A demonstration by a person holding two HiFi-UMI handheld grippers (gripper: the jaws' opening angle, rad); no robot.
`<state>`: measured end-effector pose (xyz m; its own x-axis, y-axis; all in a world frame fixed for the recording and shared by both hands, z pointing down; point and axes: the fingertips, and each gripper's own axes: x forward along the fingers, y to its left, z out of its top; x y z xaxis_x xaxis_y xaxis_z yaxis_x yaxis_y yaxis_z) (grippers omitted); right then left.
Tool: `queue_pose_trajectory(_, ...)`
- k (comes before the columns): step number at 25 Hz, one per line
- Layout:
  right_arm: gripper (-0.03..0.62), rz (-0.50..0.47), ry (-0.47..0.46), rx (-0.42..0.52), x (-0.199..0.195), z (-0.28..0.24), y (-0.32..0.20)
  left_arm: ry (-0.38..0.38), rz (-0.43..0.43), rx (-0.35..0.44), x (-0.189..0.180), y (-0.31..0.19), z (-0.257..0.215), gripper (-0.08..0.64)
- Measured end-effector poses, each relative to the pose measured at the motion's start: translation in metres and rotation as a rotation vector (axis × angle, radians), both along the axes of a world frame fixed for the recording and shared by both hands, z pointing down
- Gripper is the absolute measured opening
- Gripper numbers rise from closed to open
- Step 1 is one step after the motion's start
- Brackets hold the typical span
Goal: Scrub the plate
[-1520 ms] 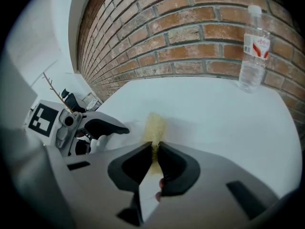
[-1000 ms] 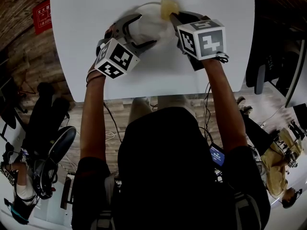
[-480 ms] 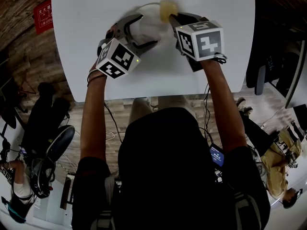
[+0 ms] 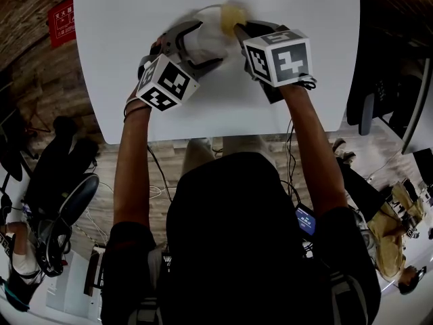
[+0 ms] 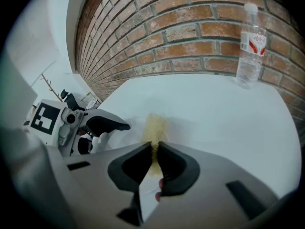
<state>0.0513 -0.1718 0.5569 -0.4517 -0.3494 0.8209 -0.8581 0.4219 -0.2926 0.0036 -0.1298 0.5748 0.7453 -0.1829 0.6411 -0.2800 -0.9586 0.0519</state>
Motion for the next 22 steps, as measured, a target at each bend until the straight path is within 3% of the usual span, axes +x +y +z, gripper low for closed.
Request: queue_pose_trajectory(22,0.041,-0.098,-0.034,-0.035,-0.040,0.007,0.027,0.001,0.000,0.001,0.000,-0.001,0.000,0.388)
